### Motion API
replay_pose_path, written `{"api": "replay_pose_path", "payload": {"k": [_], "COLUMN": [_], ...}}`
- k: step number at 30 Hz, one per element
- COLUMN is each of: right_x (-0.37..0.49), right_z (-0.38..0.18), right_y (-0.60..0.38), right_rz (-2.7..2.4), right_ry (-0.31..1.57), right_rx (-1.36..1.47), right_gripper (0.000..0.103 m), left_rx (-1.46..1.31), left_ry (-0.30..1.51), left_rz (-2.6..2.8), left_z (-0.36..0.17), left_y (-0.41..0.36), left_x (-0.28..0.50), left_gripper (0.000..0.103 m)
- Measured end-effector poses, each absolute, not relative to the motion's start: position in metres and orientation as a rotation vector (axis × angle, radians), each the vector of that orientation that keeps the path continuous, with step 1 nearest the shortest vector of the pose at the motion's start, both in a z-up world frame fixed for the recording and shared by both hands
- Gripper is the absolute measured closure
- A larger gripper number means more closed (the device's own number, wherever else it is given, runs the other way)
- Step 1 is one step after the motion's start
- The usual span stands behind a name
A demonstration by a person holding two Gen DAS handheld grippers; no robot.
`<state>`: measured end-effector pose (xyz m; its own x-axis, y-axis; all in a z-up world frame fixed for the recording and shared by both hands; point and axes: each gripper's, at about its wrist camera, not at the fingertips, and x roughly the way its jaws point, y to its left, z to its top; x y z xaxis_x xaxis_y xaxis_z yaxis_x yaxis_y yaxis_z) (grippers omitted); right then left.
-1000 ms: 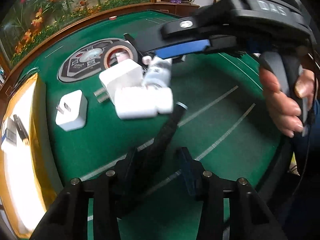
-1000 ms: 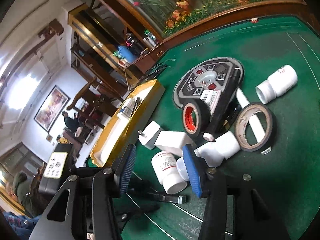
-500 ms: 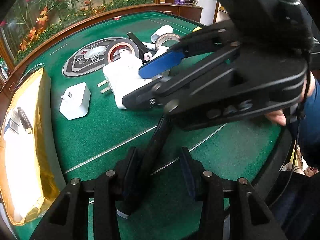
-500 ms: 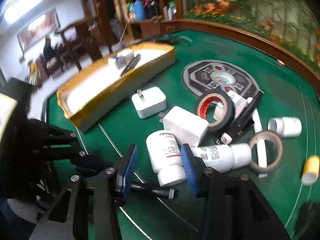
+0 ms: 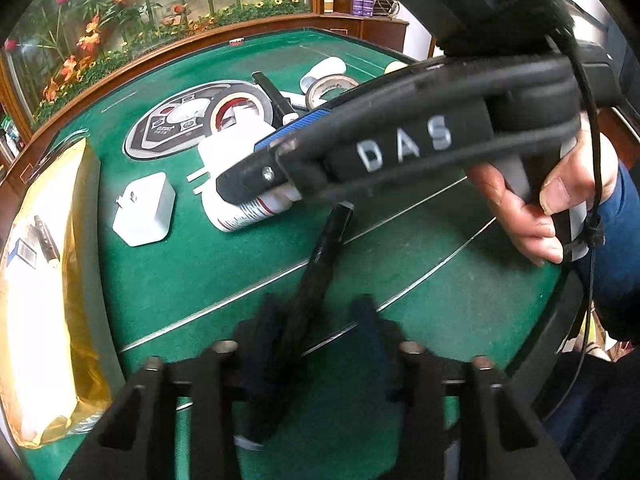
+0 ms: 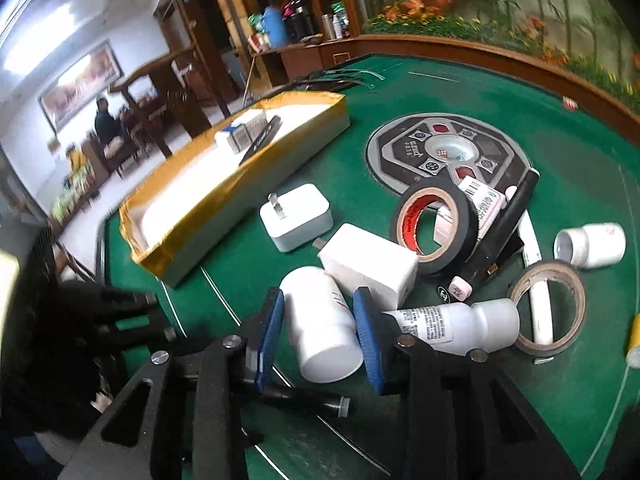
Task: Organize rigid objects
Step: 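Grasp the white pill bottle with the right gripper while the left gripper grasps the black marker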
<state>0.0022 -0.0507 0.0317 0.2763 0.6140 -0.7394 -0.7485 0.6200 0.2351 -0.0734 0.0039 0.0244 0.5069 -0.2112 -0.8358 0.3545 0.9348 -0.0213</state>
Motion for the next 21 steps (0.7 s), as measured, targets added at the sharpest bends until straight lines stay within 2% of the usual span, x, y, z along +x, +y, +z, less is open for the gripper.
{"api": "replay_pose_path", "payload": {"k": [10, 21], "right_x": [0.015, 0.020], "right_z": [0.038, 0.038], "right_y": [-0.063, -0.067], "right_rz": [0.949, 0.918], "right_ry": [0.916, 0.903], "right_rx": [0.003, 0.016], "right_gripper": [0.068, 0.068], "left_rx": [0.130, 0.190], "left_ry": [0.984, 0.964], "left_rz": [-0.332, -0.313], "left_z": [0.027, 0.024], "left_y": [0.013, 0.005], "left_x": [-0.072, -0.072], "left_gripper": [0.072, 0.072]}}
